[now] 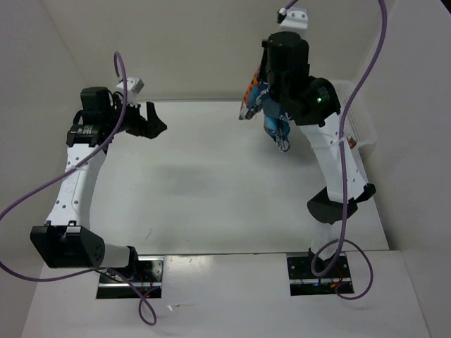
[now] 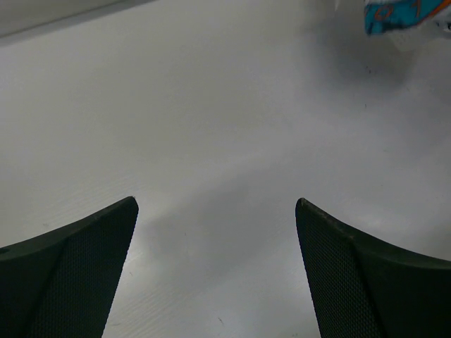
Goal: Fold and stack the shorts
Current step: Grab the shorts from the pile, then move the shorts to the center of the board
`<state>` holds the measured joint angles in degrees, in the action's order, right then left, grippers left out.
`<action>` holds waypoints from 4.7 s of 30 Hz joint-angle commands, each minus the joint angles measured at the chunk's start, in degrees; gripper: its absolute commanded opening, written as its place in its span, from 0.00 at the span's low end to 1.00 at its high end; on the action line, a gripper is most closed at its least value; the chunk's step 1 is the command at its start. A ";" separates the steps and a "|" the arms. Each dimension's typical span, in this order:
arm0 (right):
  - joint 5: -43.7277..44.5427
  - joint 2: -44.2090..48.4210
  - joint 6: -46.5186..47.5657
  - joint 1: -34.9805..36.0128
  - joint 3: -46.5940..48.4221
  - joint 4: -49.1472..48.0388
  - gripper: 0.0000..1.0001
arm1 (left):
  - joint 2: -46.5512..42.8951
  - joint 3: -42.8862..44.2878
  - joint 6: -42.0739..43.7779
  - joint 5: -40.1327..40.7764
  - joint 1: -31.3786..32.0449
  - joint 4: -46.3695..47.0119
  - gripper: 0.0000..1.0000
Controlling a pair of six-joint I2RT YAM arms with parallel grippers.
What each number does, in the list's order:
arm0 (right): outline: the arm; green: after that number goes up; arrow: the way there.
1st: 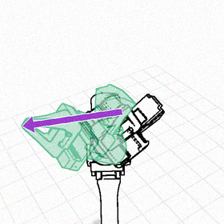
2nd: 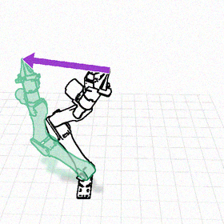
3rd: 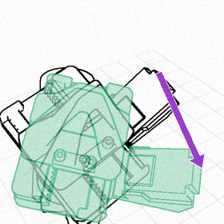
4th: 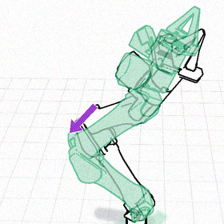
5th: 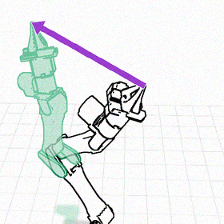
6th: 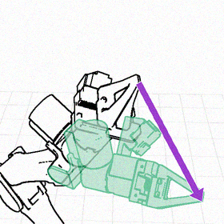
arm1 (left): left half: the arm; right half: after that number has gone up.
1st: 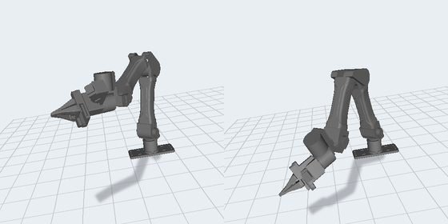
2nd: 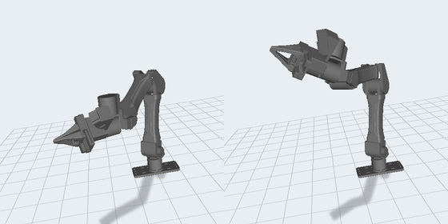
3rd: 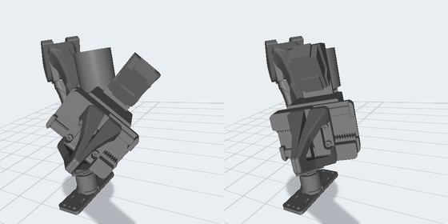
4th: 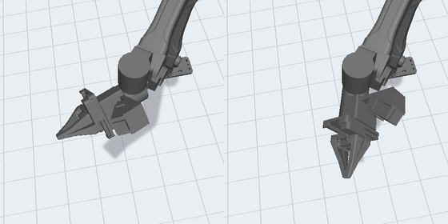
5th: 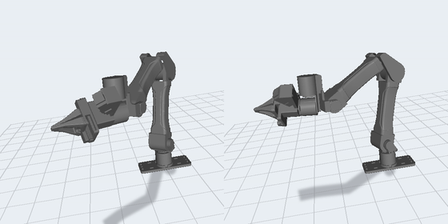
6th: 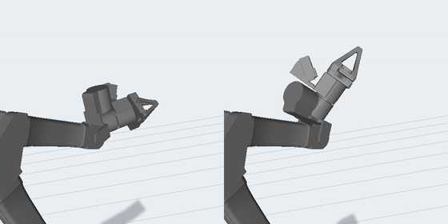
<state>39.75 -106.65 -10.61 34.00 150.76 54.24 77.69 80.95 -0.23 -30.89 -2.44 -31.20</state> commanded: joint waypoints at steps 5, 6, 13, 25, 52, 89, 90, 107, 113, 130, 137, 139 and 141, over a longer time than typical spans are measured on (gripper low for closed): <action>1.83 1.97 3.05 13.09 7.62 -1.42 0.00 | 0.18 5.71 0.23 0.48 -0.46 0.44 0.99; 1.83 2.50 3.05 13.81 7.62 -1.42 0.00 | 0.18 5.71 0.23 0.48 -0.46 0.44 0.99; -0.81 2.50 1.65 17.51 11.75 0.25 0.00 | -1.57 5.71 0.23 0.48 -0.46 0.44 0.99; 0.43 3.81 -6.95 14.62 3.77 8.68 0.04 | -3.25 4.57 0.23 -0.04 -0.46 1.15 0.99; -30.34 45.38 -26.99 1.07 -78.03 -15.73 1.00 | 3.52 7.73 0.23 49.67 10.26 -14.59 0.99; -22.96 24.12 -41.60 15.40 -91.09 -16.45 0.84 | 26.80 -13.36 0.23 0.15 19.92 20.90 0.95; -23.48 24.12 -41.60 15.40 -91.08 -16.45 0.84 | 27.42 -12.75 0.23 -0.39 19.93 21.44 0.95; -23.57 17.01 -32.93 6.09 -81.17 -19.61 0.00 | 21.11 -3.79 0.23 -6.55 14.58 16.36 0.00; -27.68 8.58 -22.01 0.02 -53.95 -16.88 0.00 | 12.58 6.05 0.23 -10.33 3.86 10.99 0.00; -44.60 -31.69 -23.94 -16.60 26.32 13.50 0.71 | -8.69 -8.08 0.23 -25.28 8.68 13.20 0.99; -34.91 -25.19 -19.89 -15.89 24.32 20.38 0.80 | -9.75 -6.77 0.23 -17.80 1.74 6.68 0.99; -32.90 -22.91 -19.89 -15.37 21.36 20.38 0.80 | -9.75 -6.77 0.23 -16.13 -1.07 6.07 0.99; -31.15 -18.00 -19.89 -15.37 16.44 20.38 0.80 | -9.75 -6.77 0.23 -14.98 -4.06 4.31 0.97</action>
<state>4.36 -134.32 -31.99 18.13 170.50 72.86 69.47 72.47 -0.30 -47.66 -3.51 -24.97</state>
